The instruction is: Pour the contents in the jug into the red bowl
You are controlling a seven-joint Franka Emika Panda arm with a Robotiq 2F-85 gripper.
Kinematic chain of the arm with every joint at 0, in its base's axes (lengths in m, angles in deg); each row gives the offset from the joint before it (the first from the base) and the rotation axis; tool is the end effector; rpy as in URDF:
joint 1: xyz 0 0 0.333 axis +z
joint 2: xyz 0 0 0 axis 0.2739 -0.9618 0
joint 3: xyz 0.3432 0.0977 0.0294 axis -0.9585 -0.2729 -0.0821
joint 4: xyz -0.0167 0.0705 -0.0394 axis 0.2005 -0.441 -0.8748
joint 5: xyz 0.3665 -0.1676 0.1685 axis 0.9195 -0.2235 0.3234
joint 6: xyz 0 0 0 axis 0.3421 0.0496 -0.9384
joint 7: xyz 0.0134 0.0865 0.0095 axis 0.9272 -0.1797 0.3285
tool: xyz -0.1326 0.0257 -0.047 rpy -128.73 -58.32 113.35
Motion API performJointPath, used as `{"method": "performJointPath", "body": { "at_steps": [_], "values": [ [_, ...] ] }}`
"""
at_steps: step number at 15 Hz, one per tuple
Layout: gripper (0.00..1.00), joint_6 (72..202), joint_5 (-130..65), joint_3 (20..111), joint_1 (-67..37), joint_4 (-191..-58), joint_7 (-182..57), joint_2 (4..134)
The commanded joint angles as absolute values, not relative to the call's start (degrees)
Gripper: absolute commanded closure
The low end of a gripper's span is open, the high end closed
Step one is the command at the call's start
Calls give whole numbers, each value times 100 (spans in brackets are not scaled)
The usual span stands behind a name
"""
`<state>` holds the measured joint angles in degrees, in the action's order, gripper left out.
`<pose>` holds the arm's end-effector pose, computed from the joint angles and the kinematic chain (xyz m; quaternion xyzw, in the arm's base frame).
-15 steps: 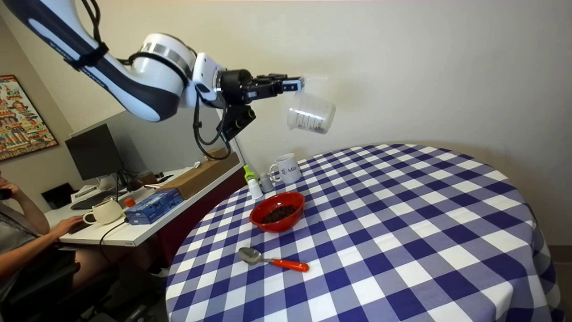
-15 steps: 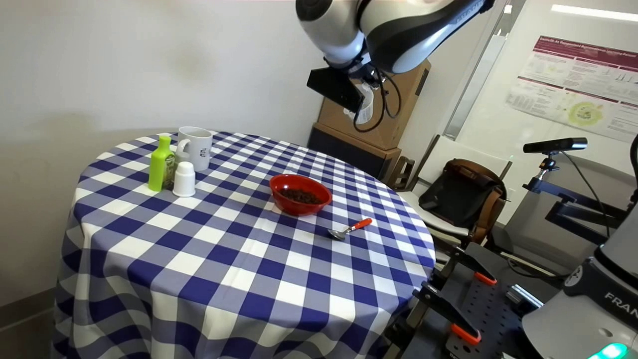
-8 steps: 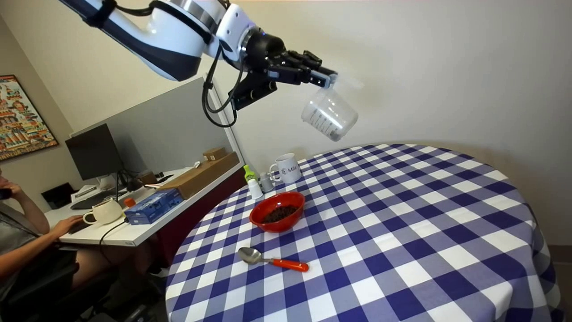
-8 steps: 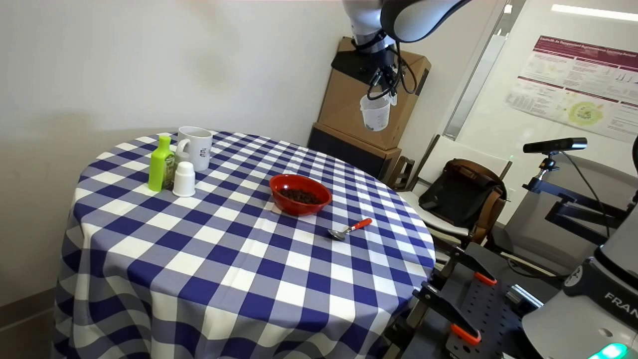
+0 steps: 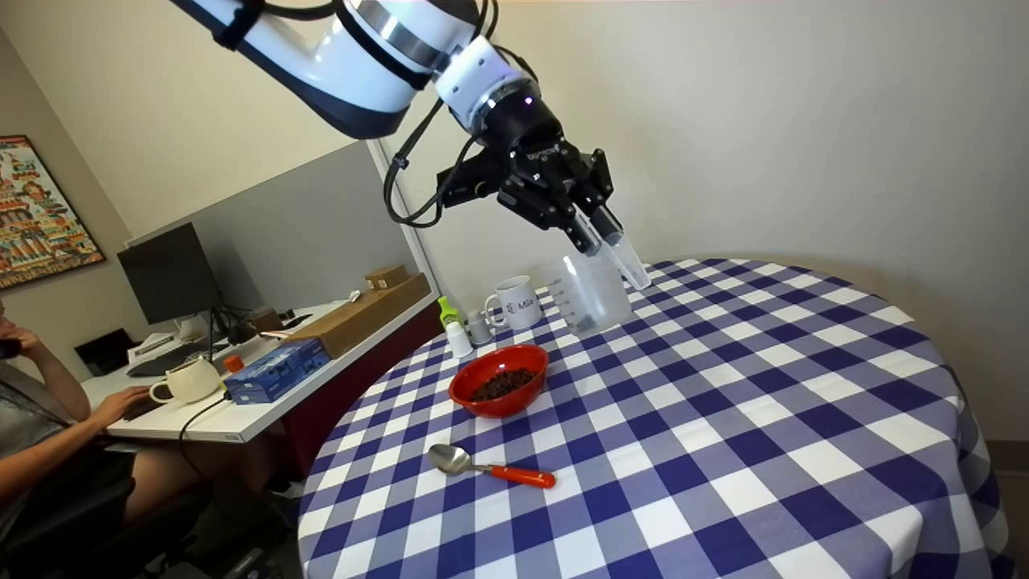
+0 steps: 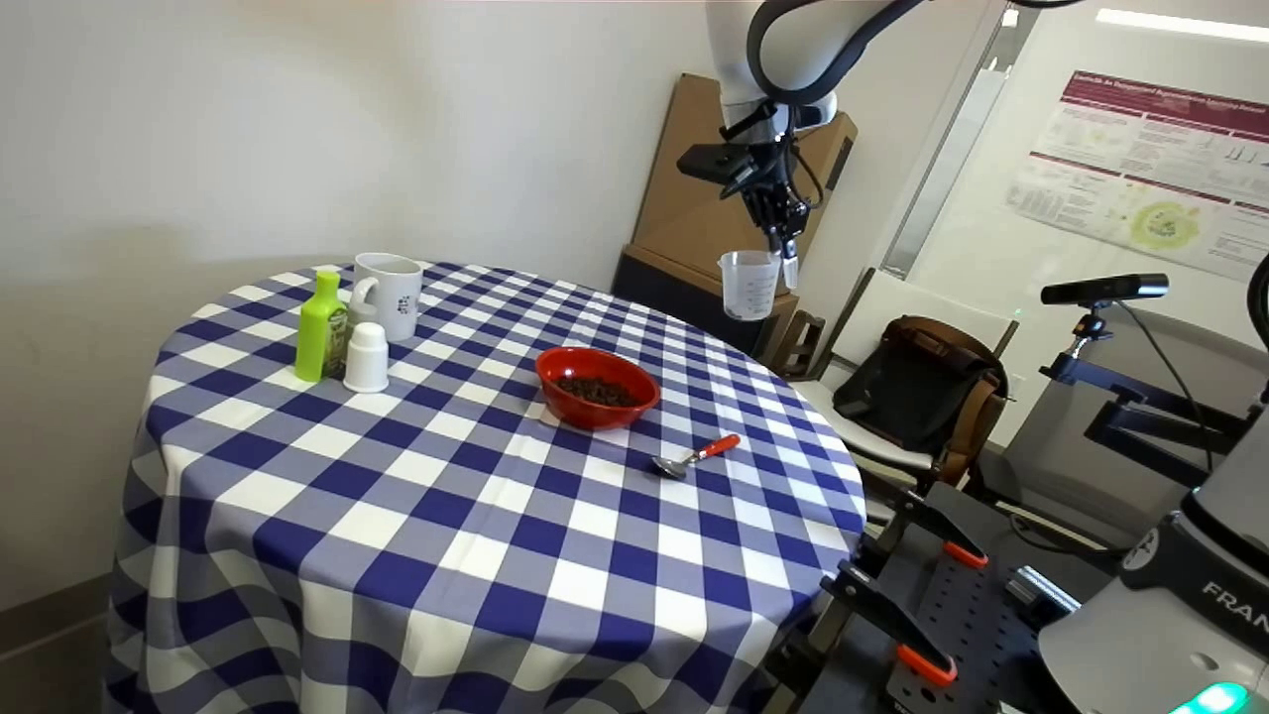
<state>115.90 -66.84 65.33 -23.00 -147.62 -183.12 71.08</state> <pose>0.5850 -0.1727 0.3035 0.5014 -0.8077 0.1605 0.2653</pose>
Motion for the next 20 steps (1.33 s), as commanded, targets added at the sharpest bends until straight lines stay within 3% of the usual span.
{"method": "performJointPath", "body": {
  "at_steps": [1,10,20],
  "values": [
    [90,11817,-5492,6752,-2391,-14401,-17952,6738],
    [90,13349,-2898,7104,-2672,-14397,-17651,6097],
    [90,13795,-3371,7730,-2375,-14383,-17855,5675]
  ]
}}
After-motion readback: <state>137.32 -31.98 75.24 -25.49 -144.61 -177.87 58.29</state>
